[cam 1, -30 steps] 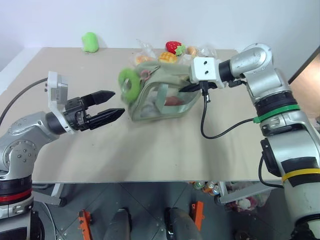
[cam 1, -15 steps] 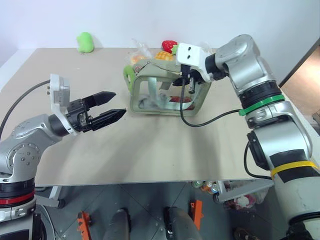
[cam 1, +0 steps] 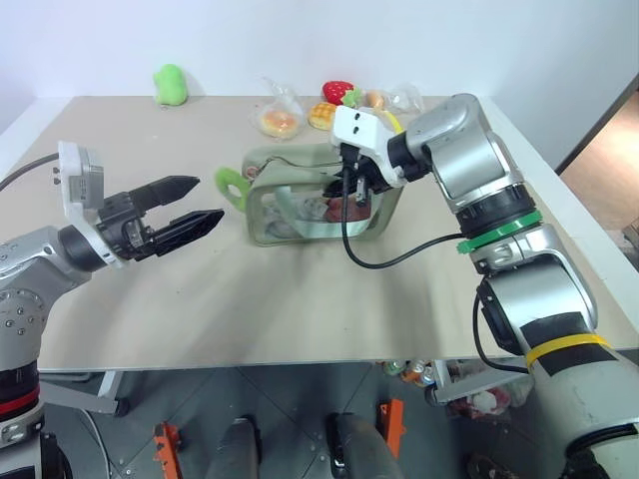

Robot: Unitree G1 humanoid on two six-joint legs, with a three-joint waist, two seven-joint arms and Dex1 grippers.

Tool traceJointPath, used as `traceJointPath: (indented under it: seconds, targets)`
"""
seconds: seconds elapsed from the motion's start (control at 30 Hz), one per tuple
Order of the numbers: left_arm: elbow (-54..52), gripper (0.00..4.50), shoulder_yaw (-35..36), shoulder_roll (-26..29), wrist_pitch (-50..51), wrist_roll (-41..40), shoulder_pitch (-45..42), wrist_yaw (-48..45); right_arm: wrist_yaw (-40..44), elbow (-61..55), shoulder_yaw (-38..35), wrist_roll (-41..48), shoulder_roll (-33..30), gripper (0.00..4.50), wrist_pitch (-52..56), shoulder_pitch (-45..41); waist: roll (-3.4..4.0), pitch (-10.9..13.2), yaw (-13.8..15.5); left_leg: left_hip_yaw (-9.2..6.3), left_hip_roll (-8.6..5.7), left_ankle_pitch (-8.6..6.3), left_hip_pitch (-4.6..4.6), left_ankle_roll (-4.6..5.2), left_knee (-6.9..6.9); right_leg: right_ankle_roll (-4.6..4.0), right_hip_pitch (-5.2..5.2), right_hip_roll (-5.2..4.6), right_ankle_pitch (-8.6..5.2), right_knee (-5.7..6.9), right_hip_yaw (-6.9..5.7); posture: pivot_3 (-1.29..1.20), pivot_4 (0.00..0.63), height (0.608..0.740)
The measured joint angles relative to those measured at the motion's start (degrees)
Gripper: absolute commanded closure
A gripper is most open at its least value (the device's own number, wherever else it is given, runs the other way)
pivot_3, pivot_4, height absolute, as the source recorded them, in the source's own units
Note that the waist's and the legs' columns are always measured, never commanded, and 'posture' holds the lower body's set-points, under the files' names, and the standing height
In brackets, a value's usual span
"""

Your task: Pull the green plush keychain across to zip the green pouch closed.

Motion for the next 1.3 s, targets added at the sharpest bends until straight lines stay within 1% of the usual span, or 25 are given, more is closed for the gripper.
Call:
traceJointPath:
  seconds: [0.13, 0.27, 0.3, 0.33, 0.37, 0.4, 0.53, 0.6, 0.73, 0.83, 0.97, 1.07, 1.1, 1.13, 1.2, 1.3]
  targets:
    - [0.0, 0.00, -1.3, -0.3, 0.0, 0.0, 0.0, 0.0, -2.3, 1.8, -0.3, 1.0, 1.2, 4.46, -0.3, -2.5, 0.00, 0.0, 0.2, 0.00, 0.01, -0.01, -0.02, -0.01, 0.00, 0.00, 0.01, 0.01, -0.01, -0.01, -0.01, 0.00, 0.150, 0.740]
    - [0.2, 0.00, -1.6, -0.3, 0.0, 0.4, 0.0, -0.1, -3.1, 2.9, -0.3, 1.6, 1.8, 4.46, -0.3, -2.4, -0.01, 0.0, 0.2, 0.00, 0.01, -0.01, -0.04, -0.01, 0.00, 0.00, 0.00, 0.01, -0.01, -0.02, -0.01, 0.00, 0.150, 0.740]
    - [0.2, 0.00, -1.7, -0.3, 0.0, 0.4, 0.0, -0.3, -3.5, 2.9, -0.3, 1.7, 1.8, 3.77, -0.3, -2.3, -0.01, 0.0, 0.2, 0.00, 0.01, -0.01, -0.04, -0.01, 0.00, 0.00, 0.00, 0.01, -0.01, -0.02, -0.01, 0.00, 0.150, 0.740]
    - [0.2, 0.00, -1.7, -0.3, 0.0, 0.5, 0.0, -0.4, -3.7, 2.9, -0.4, 2.1, 1.8, 3.52, -0.3, -2.2, -0.01, 0.0, 0.2, 0.00, 0.01, -0.01, -0.03, -0.01, 0.00, 0.00, 0.00, 0.01, -0.01, -0.02, -0.01, 0.00, 0.150, 0.740]
    - [0.2, 0.00, -1.8, -0.2, -0.1, 1.0, 0.0, -0.9, -3.8, 2.9, -0.5, 2.7, 1.8, 3.06, -0.3, -1.8, -0.01, 0.0, 0.2, -0.01, 0.01, -0.01, -0.03, -0.01, 0.00, 0.00, 0.01, 0.02, -0.01, -0.01, -0.01, 0.00, 0.150, 0.740]
    - [0.2, 0.00, -1.8, -0.1, -0.1, 1.1, 0.0, -1.0, -3.9, 2.9, -0.6, 2.9, 1.8, 2.83, -0.2, -1.5, -0.01, 0.0, 0.2, -0.01, 0.01, -0.01, -0.03, -0.01, 0.00, 0.00, 0.01, 0.02, -0.01, -0.01, -0.01, 0.00, 0.150, 0.740]
    - [2.3, 0.00, -1.8, 0.3, -0.3, 2.2, -1.7, -0.9, -3.5, 1.6, -1.8, 4.7, 1.5, 1.36, 1.5, 1.0, -0.01, 0.0, 0.2, -0.01, 0.01, 0.00, -0.03, -0.01, 0.03, 0.00, 0.02, 0.02, -0.01, -0.01, 0.00, 0.00, 0.150, 0.740]
    - [2.6, 0.00, -1.7, 0.3, -0.3, 2.1, -2.8, -0.7, -3.1, 0.7, -1.9, 5.4, 1.2, 1.36, 2.4, 1.2, -0.01, 0.0, 0.2, -0.01, 0.01, 0.00, -0.03, -0.01, 0.04, 0.00, 0.03, 0.02, 0.00, -0.01, -0.01, 0.00, 0.150, 0.740]
    - [3.0, 0.00, -1.2, 0.0, -0.6, 1.3, -5.3, 0.2, 0.5, -1.6, -3.9, 9.9, -0.5, 1.36, 6.1, 2.2, -0.01, 0.0, 0.2, -0.02, 0.01, 0.00, -0.04, -0.01, 0.03, 0.00, 0.04, 0.02, 0.00, -0.01, 0.00, 0.00, 0.150, 0.740]
    - [3.5, 0.00, -1.0, -0.8, -0.6, -0.4, -5.3, 0.2, 4.2, -3.2, -9.1, 15.5, -4.2, 1.36, 8.0, 1.8, -0.01, 0.0, 0.4, -0.03, 0.01, -0.01, -0.06, -0.01, 0.03, 0.03, 0.04, 0.02, -0.03, -0.02, -0.01, 0.00, 0.150, 0.740]
    - [3.7, 0.00, -0.9, -1.2, 0.1, -2.5, -6.6, 0.2, 6.8, -4.4, -13.0, 19.7, -8.1, 1.36, 7.0, 1.1, -0.01, 0.0, 0.3, -0.03, 0.01, -0.01, -0.04, -0.02, 0.02, 0.02, 0.04, 0.03, -0.03, -0.02, -0.01, 0.00, 0.150, 0.740]
    - [3.7, 0.00, -1.0, -1.2, 0.3, -3.2, -7.2, -0.2, 6.4, -4.5, -13.9, 19.9, -12.3, 1.36, 3.6, 2.4, -0.01, 0.0, 0.3, -0.02, 0.01, -0.01, -0.02, -0.02, 0.04, 0.01, 0.07, 0.02, -0.03, -0.03, 0.00, 0.00, 0.150, 0.740]
    - [3.7, 0.00, -1.0, -1.2, 0.4, -3.2, -7.2, -0.3, 6.4, -4.5, -14.0, 19.9, -12.6, 1.36, 3.3, 2.7, -0.02, 0.0, 0.3, -0.02, 0.01, -0.02, -0.02, -0.02, 0.04, 0.01, 0.07, 0.02, -0.04, -0.03, 0.00, 0.00, 0.150, 0.740]
    - [3.7, 0.00, -1.4, -1.2, 0.5, -3.4, -7.6, -0.5, 6.0, -4.5, -14.0, 19.0, -15.3, 1.36, 0.5, 5.7, -0.02, 0.0, 0.3, 0.01, 0.00, -0.01, -0.02, -0.02, 0.06, 0.01, 0.07, 0.02, -0.04, -0.03, 0.05, 0.00, 0.150, 0.740]
    - [3.7, 0.00, -1.4, -1.1, 0.5, -3.5, -7.8, -0.7, 5.6, -4.5, -13.9, 18.5, -16.3, 1.36, -0.7, 7.3, -0.01, 0.0, 0.3, 0.02, 0.00, -0.01, -0.02, -0.02, 0.07, 0.01, 0.06, 0.03, -0.03, -0.03, 0.09, 0.00, 0.150, 0.740]
    - [4.2, 0.00, -1.4, -0.8, 0.5, -3.5, -8.6, -1.1, 3.5, -3.8, -13.4, 16.3, -18.4, 1.36, -4.1, 12.1, -0.01, 0.0, 0.3, 0.06, 0.00, -0.01, -0.02, -0.02, 0.08, 0.01, 0.05, 0.03, -0.03, -0.03, 0.15, 0.00, 0.150, 0.740]
